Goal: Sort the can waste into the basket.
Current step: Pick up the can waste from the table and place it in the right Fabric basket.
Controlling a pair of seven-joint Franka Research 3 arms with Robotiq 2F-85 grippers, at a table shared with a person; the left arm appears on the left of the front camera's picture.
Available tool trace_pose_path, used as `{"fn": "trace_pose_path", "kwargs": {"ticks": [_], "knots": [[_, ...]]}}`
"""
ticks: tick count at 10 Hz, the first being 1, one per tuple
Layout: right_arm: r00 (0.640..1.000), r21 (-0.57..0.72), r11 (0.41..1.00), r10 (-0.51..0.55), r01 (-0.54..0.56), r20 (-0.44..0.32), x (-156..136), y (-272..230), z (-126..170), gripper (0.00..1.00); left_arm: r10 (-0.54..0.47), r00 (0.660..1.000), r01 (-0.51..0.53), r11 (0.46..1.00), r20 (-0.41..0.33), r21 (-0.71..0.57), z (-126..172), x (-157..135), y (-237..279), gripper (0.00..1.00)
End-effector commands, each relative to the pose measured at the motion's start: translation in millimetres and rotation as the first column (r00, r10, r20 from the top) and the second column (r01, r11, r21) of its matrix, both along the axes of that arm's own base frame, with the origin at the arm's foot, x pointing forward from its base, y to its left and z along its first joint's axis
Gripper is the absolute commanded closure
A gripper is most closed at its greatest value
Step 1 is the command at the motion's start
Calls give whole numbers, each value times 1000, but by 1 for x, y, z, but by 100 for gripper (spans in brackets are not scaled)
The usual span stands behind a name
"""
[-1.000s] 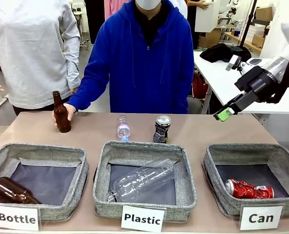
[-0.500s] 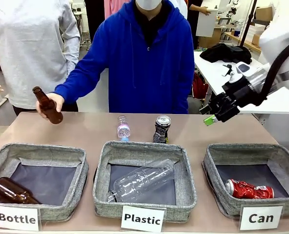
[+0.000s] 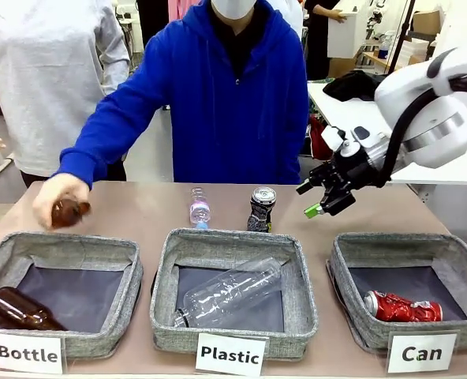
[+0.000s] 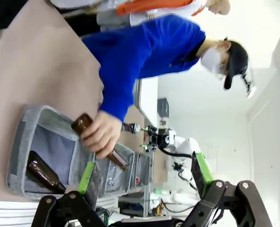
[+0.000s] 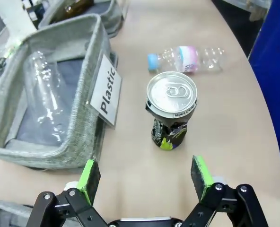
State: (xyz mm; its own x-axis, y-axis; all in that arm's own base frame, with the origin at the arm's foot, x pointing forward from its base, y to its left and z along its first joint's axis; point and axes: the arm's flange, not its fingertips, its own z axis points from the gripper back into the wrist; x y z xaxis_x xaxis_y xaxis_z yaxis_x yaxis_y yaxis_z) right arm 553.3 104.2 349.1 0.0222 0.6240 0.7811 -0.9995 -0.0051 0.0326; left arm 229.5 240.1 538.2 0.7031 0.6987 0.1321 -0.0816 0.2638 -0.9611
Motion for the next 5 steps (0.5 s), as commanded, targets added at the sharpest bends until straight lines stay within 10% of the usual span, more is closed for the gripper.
{"fn": "trace_pose_path", "kwargs": {"ticks": [1,5], "knots": [[1000,66,998,15,-17,25,22,6,-15,0,48,999,-47,999,16,-16,4,-19,10,0],[1000,131,991,-20,19,9,44,26,-47,0,70,996,-72,997,55,29,7,-56,9,0]]}}
